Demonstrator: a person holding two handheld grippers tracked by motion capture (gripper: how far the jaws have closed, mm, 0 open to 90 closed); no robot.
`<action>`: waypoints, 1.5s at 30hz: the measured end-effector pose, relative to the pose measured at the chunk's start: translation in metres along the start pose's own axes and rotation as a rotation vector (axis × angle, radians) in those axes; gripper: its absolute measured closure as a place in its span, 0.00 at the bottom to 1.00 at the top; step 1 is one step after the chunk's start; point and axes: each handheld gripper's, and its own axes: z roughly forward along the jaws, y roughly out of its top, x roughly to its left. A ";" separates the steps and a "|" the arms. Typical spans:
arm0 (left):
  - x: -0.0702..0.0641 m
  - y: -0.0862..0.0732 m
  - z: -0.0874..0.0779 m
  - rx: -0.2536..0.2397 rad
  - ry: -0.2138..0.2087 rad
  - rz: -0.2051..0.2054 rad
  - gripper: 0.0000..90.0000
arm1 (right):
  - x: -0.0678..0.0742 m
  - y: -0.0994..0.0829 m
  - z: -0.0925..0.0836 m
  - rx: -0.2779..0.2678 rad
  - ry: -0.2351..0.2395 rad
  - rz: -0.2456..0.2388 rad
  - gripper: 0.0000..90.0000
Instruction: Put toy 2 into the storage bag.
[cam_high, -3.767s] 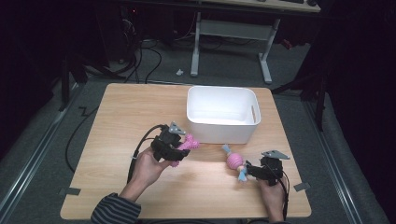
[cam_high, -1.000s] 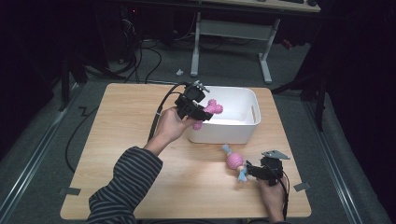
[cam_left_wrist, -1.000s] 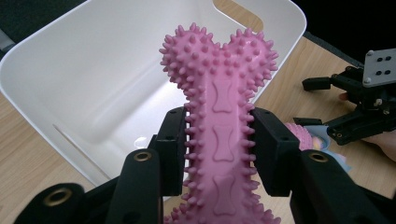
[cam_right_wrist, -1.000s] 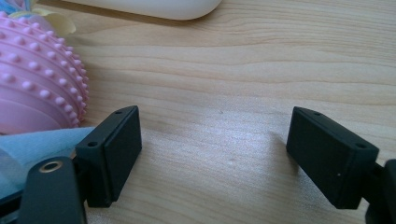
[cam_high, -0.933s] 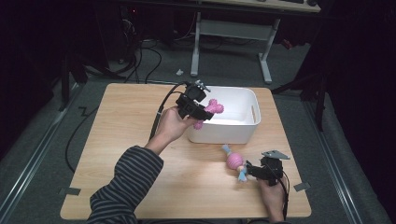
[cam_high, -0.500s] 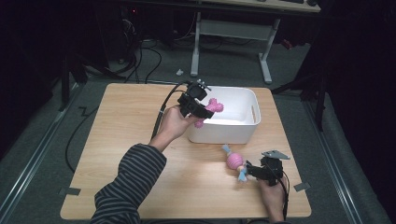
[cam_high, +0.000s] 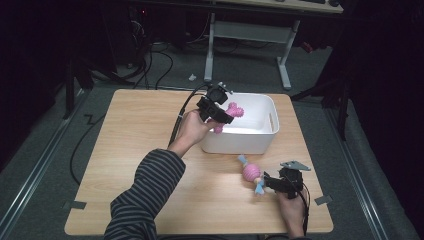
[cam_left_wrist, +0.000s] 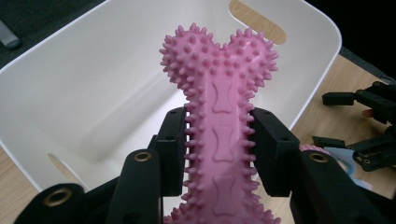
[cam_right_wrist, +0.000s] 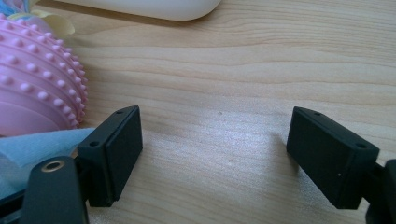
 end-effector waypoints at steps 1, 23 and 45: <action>0.001 0.000 0.002 -0.001 -0.003 -0.007 0.65 | 0.000 0.000 0.000 0.001 0.000 0.003 0.21; 0.007 0.011 0.025 0.007 0.024 -0.032 0.65 | 0.001 0.000 0.000 0.000 0.003 -0.003 0.21; 0.010 0.007 0.042 0.051 0.058 -0.028 0.65 | 0.001 0.000 0.000 -0.001 0.004 -0.008 0.21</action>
